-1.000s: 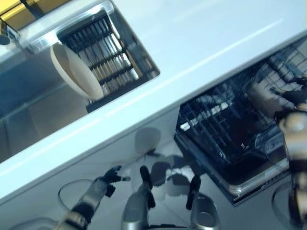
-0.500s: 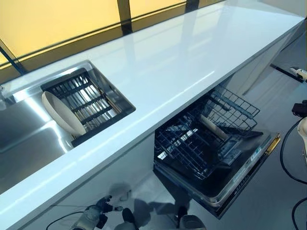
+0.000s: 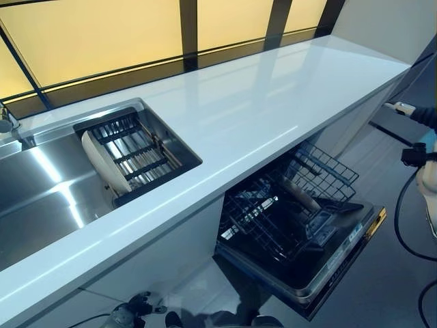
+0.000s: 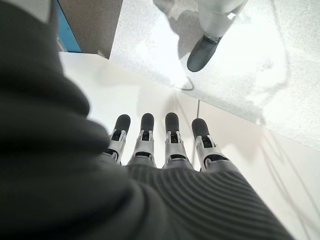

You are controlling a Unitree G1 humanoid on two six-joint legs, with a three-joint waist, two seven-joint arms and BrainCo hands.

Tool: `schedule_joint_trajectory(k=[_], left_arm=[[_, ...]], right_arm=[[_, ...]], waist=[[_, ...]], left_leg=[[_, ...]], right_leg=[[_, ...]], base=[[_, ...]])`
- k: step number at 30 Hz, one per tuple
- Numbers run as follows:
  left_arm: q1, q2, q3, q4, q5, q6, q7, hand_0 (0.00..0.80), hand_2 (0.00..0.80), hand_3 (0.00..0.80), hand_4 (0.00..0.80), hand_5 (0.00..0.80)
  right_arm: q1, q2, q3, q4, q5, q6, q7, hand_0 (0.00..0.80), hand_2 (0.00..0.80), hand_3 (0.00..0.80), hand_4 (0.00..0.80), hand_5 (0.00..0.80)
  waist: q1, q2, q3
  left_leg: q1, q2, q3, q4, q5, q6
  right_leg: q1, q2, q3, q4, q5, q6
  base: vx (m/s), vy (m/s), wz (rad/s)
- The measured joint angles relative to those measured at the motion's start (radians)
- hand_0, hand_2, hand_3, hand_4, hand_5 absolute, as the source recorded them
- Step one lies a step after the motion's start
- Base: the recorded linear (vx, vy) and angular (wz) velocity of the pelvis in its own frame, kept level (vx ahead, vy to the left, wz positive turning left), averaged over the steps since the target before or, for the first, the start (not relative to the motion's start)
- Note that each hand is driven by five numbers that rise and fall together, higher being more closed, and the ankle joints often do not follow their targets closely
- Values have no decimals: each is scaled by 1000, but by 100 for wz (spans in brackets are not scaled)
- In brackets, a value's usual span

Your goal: Take plates into dishwasher

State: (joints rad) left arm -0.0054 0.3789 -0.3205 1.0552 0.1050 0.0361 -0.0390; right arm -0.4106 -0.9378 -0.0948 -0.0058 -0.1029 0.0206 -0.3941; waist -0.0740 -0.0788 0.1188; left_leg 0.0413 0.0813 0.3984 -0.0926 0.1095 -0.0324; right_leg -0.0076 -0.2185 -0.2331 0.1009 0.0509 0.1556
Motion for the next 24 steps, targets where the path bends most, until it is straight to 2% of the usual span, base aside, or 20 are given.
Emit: schedule_joint_trajectory(k=[2,4,5,6,7,9,10,11,12,13,14,15,16,17,18,19,20,21,24], left_arm=[[1,0,0,1,0,-1,0,0,0,0,0,0],[-4,1,-2,11,0,-2,-1,0,0,0,0,0],[-15,-3,-4,24,0,-2,-2,0,0,0,0,0],[-27,-14,-5,33,0,-1,-3,0,0,0,0,0],[-35,-31,-11,32,1,-3,-6,0,0,0,0,0],[-41,-32,-33,33,3,-2,-6,0,0,0,0,0],[-78,-25,-69,29,10,-2,-7,0,0,0,0,0],[-101,-16,-74,33,18,0,-6,0,0,0,0,0],[-98,-47,-73,32,22,7,-9,0,0,0,0,0],[-89,-52,-63,38,21,6,-6,0,0,0,0,0],[-84,-41,-64,54,23,17,-2,0,0,0,0,0],[-78,-38,-62,60,25,24,-3,0,0,0,0,0],[-76,-30,-62,60,26,30,-2,0,0,0,0,0],[-81,-17,-58,61,25,42,-1,0,0,0,0,0],[-81,-12,-56,62,25,44,0,0,0,0,0,0],[-80,-4,-45,67,25,54,1,0,0,0,0,0],[-82,-5,-43,70,26,59,1,0,0,0,0,0],[-79,-8,-42,78,26,64,1,0,0,0,0,0],[-75,-7,-41,89,28,72,2,0,0,0,0,0]], right_arm=[[-27,-36,33,-15,22,0,28,0,0,0,0,0],[-69,-59,39,-30,50,-5,56,0,0,0,0,0],[-119,-68,47,-30,69,-10,70,0,0,0,0,0],[-157,-76,59,-31,82,-13,81,0,0,0,0,0],[-184,-86,83,-34,101,-20,98,0,0,0,0,0],[-179,-88,115,-36,144,-19,130,0,0,0,0,0],[-179,-85,114,-38,187,-18,159,0,0,0,0,0],[-199,-81,116,-37,210,-15,181,0,0,0,0,0],[-222,-85,144,-41,260,-13,213,0,0,0,0,0],[-204,-71,156,-58,290,-3,224,0,0,0,0,0],[-205,-63,211,-73,319,20,246,0,0,0,0,0],[-206,-53,230,-90,336,35,264,0,0,0,0,0],[-209,-42,232,-103,355,43,277,0,0,0,0,0],[-230,-16,232,-98,381,55,282,0,0,0,0,0],[-239,-3,232,-92,392,62,283,0,0,0,0,0],[-262,29,234,-79,422,87,283,0,0,0,0,0],[-274,41,233,-72,443,99,281,0,0,0,0,0],[-295,65,233,-58,477,127,275,0,0,0,0,0],[-310,119,232,-32,517,185,248,0,0,0,0,0]], waist=[[18,5,-1],[18,1,-4],[17,-11,-9],[18,-12,-7],[31,5,-3],[36,36,-4],[20,38,-8],[25,5,-2],[33,69,-9],[36,85,-17],[20,64,-13],[15,61,-18],[15,52,-25],[13,25,-31],[18,16,-32],[29,0,-35],[36,-5,-35],[36,-4,-33],[39,-7,-24]], left_leg=[[-10,2,-24,-1,-2,3],[-25,-5,-53,-1,-2,3],[-49,-36,-70,50,-11,29],[-96,-43,-72,132,-50,64],[-132,-42,-89,174,-77,64],[-120,-35,-123,117,-77,65],[-117,-60,-159,89,-81,70],[-160,-103,-140,277,-125,107],[-141,-78,-131,449,-278,160],[-52,-85,-153,316,-322,146],[-1,-96,-157,239,-275,153],[19,-101,-173,202,-237,156],[18,-107,-195,171,-215,154],[31,-118,-216,137,-180,155],[33,-121,-228,125,-170,154],[36,-124,-264,98,-149,151],[41,-124,-279,85,-140,149],[54,-126,-312,62,-125,148],[93,-137,-385,23,-104,142]], right_leg=[[-4,1,0,13,18,10],[-14,-3,-7,27,24,17],[-34,-27,-11,30,23,17],[-44,-37,-7,30,21,19],[-44,-51,-3,35,25,23],[-55,-26,-2,117,28,26],[-102,-21,-9,219,43,20],[-144,-55,-9,254,45,19],[-149,-21,15,299,59,30],[-162,-21,44,343,42,37],[-156,-35,64,384,30,25],[-149,-37,63,382,24,23],[-151,-44,63,363,25,24],[-151,-53,62,304,20,31],[-150,-49,60,273,20,31],[-136,-30,58,181,24,39],[-133,-27,63,140,25,41],[-115,-5,63,66,32,52],[-102,28,63,-21,42,53]], base=[[48,173,7],[52,209,27],[36,202,10],[25,211,10],[29,225,22],[26,192,55],[26,141,77],[46,138,81],[47,58,48],[82,15,58],[89,-20,57],[90,-48,66],[106,-61,62],[83,-44,52],[130,-58,56],[118,-48,45],[162,-55,67],[114,-31,68],[94,-34,78]])
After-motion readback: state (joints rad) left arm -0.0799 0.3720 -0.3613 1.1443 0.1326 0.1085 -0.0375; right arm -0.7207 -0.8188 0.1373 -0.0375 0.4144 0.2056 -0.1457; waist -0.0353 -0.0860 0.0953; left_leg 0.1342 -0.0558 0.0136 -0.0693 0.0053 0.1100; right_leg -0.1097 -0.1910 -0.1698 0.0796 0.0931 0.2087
